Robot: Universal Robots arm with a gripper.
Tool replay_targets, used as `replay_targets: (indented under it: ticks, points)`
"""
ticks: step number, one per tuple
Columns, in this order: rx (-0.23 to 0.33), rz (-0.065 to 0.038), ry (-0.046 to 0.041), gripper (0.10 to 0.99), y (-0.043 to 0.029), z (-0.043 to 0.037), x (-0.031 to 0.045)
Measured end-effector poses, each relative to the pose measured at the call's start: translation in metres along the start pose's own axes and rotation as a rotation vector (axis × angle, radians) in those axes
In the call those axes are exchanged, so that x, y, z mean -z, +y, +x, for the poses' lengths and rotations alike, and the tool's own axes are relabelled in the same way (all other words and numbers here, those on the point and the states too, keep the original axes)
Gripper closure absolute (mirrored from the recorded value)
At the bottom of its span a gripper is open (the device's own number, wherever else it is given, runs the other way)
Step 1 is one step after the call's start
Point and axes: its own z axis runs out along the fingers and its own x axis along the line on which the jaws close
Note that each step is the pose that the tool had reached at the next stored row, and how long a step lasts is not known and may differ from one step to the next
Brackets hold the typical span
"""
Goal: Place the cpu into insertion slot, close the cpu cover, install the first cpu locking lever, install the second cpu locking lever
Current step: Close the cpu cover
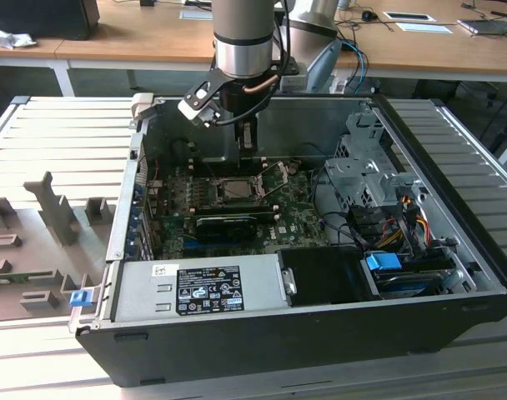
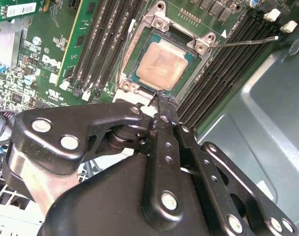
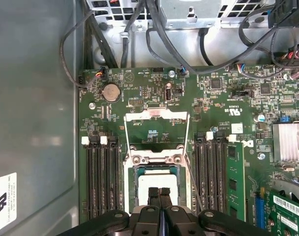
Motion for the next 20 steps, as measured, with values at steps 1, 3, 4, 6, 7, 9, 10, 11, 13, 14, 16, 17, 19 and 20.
replay_targets:
  ticks: [1,3,4,6,7,9,10,11,13,14,16,17,19,20]
  points:
    - [0.000,0.000,-0.0003,0.980,0.0001,0.0000,0.0003]
    - [0.000,0.000,-0.0006,0.980,0.0002,0.0001,0.0014]
    - [0.000,0.000,-0.0008,0.980,0.0004,0.0001,0.0020]
    - [0.000,0.000,-0.0007,0.980,0.0008,0.0002,0.0027]
    - [0.000,0.000,-0.0009,0.980,0.0011,0.0003,0.0031]
    - [0.000,0.000,-0.0009,0.980,0.0014,0.0003,0.0033]
    - [0.000,0.000,-0.0009,0.980,0.0016,0.0003,0.0034]
    - [0.000,0.000,-0.0010,0.980,0.0018,0.0003,0.0035]
    - [0.000,0.000,-0.0009,0.980,0.0027,0.0005,0.0038]
    - [0.000,0.000,-0.0010,0.980,0.0030,0.0005,0.0039]
    - [0.000,0.000,-0.0010,0.980,0.0035,0.0006,0.0040]
    - [0.000,0.000,-0.0010,0.980,0.0038,0.0006,0.0041]
    - [0.000,0.000,-0.0010,0.980,0.0046,0.0007,0.0041]
    - [0.000,0.000,-0.0010,0.980,0.0047,0.0007,0.0041]
